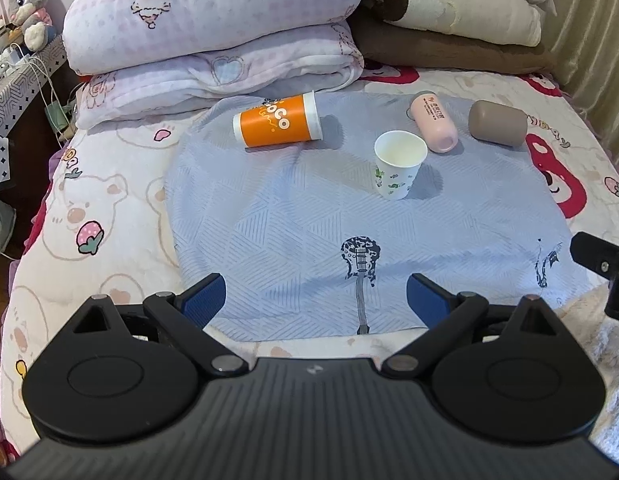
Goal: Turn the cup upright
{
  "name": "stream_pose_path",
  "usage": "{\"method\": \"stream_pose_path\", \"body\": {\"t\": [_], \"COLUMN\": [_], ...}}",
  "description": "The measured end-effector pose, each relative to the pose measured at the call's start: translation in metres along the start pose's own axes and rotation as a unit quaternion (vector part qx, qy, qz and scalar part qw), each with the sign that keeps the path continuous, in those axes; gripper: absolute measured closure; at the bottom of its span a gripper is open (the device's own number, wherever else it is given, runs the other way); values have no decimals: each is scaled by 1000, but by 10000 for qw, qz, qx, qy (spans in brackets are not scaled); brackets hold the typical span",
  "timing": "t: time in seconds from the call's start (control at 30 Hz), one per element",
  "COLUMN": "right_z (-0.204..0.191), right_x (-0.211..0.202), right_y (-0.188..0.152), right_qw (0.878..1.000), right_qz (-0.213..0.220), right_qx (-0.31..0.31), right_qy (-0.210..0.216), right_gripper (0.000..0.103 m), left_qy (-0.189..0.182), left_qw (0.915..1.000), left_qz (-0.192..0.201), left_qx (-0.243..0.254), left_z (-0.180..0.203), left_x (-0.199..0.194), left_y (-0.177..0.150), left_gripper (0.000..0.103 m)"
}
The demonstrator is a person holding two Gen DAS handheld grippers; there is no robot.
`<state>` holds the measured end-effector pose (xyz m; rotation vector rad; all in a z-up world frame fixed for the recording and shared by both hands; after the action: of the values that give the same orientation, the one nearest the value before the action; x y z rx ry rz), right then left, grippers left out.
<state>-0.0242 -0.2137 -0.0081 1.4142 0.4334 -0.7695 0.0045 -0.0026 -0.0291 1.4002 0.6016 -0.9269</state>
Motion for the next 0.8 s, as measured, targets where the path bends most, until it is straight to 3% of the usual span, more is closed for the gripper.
{"method": "stream_pose_path", "body": {"t": [0.8], "right_z": [5], "right_x": [1], "right_y": [-1], "right_qw": [9999], "right_qz": [-5], "right_qx": [78], "right_qy": [-126], "right_gripper": [5], "left_qy": [16], "left_qw": [9998], "left_qz": [-186], "left_qx": [-72], "left_z": [-5], "left_x": [3], "left_y": [-1], "left_gripper": [5]}}
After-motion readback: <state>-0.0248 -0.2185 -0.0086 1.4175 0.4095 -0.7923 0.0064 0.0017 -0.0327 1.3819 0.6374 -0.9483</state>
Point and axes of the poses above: each gripper's, at about its wrist camera, not at the fingertips, and x roughly the way its jaws point, z to its right, y to its top, the point moved 6 cm from there along x, roughly the way its jaws point, and after that the axes turned 8 degrees about -y, right-handed, at the moved point
